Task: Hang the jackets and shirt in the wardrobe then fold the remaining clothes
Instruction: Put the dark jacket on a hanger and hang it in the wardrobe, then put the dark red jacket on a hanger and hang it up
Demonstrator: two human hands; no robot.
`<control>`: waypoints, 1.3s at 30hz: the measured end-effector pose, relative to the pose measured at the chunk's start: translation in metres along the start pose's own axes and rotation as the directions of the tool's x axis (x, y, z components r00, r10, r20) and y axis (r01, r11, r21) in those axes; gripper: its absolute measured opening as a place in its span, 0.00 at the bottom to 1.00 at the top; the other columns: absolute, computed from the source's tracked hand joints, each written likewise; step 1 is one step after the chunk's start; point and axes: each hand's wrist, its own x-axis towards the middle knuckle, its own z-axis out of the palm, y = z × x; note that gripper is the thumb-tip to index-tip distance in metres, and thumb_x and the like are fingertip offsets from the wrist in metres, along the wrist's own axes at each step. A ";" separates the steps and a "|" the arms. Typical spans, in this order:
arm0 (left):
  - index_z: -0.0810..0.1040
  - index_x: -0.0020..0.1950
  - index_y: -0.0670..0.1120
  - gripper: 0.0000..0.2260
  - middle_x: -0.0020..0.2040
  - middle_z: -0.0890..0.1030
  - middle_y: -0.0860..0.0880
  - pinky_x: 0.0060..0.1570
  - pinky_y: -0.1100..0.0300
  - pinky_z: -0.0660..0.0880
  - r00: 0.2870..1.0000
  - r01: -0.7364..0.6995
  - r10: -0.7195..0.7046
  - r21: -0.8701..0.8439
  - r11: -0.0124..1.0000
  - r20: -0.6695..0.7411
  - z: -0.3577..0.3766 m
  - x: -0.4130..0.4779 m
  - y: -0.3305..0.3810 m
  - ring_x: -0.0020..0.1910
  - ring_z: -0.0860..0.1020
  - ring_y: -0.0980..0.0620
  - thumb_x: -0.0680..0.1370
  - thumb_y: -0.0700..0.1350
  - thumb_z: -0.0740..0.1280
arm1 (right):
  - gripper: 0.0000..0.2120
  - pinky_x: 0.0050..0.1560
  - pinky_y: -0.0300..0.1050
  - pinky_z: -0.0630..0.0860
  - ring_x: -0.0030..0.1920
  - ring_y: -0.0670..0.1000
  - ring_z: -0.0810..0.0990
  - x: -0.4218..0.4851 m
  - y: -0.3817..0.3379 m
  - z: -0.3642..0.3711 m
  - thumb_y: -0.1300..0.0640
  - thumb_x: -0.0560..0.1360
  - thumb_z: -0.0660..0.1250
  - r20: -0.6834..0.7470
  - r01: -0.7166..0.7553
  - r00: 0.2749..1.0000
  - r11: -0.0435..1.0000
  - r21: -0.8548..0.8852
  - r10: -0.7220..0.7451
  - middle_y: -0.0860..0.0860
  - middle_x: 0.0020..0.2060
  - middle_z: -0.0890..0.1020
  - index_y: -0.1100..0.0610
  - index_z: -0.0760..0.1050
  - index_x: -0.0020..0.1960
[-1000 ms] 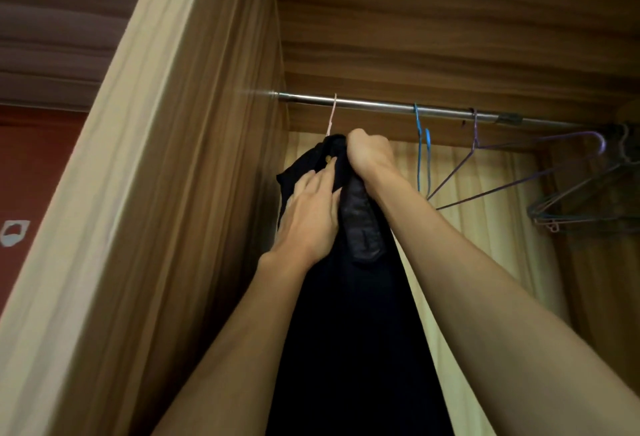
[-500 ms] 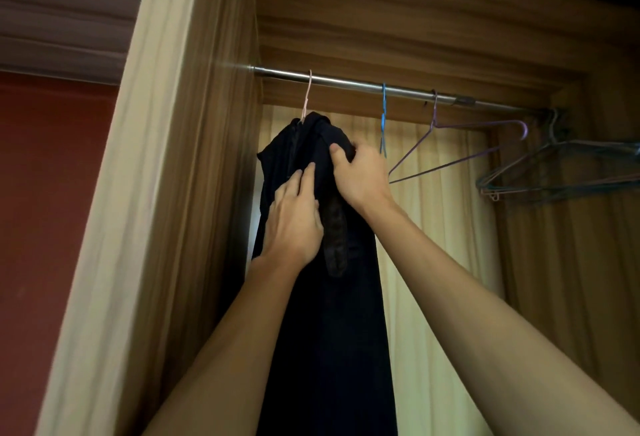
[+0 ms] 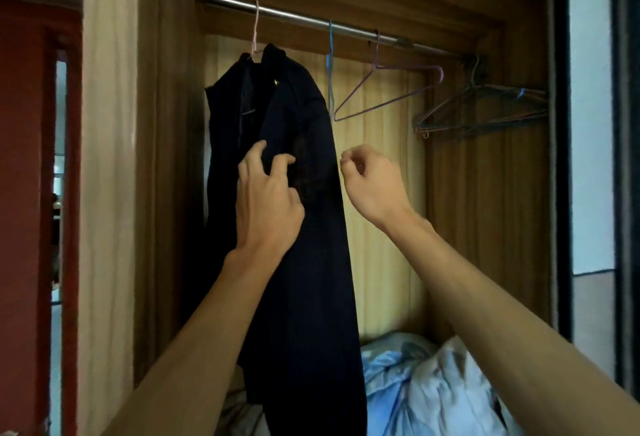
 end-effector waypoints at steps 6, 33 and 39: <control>0.79 0.55 0.46 0.09 0.55 0.75 0.50 0.43 0.53 0.77 0.976 -0.131 0.150 -0.129 0.983 0.158 -0.006 -0.078 0.037 0.51 0.75 0.52 0.78 0.38 0.63 | 0.14 0.56 0.44 0.77 0.52 0.52 0.81 -0.098 0.051 -0.089 0.59 0.77 0.63 0.218 -0.139 0.955 0.951 -0.276 0.202 0.50 0.50 0.83 0.56 0.79 0.61; 0.80 0.58 0.53 0.10 0.55 0.82 0.52 0.52 0.56 0.76 0.206 -0.021 0.642 -0.653 0.757 0.738 -0.052 -0.362 0.365 0.53 0.79 0.50 0.78 0.51 0.66 | 0.15 0.58 0.51 0.78 0.53 0.54 0.80 -0.509 0.019 -0.421 0.55 0.80 0.61 -0.099 -0.621 0.555 0.332 -0.710 0.826 0.52 0.57 0.82 0.56 0.78 0.63; 0.79 0.60 0.53 0.11 0.56 0.82 0.53 0.45 0.62 0.71 0.066 0.012 0.826 -0.829 0.560 0.559 -0.110 -0.421 0.432 0.49 0.77 0.55 0.80 0.52 0.66 | 0.20 0.61 0.49 0.77 0.60 0.54 0.78 -0.598 -0.064 -0.461 0.53 0.78 0.66 -0.363 -0.789 0.398 0.113 -0.603 0.842 0.53 0.62 0.79 0.56 0.73 0.69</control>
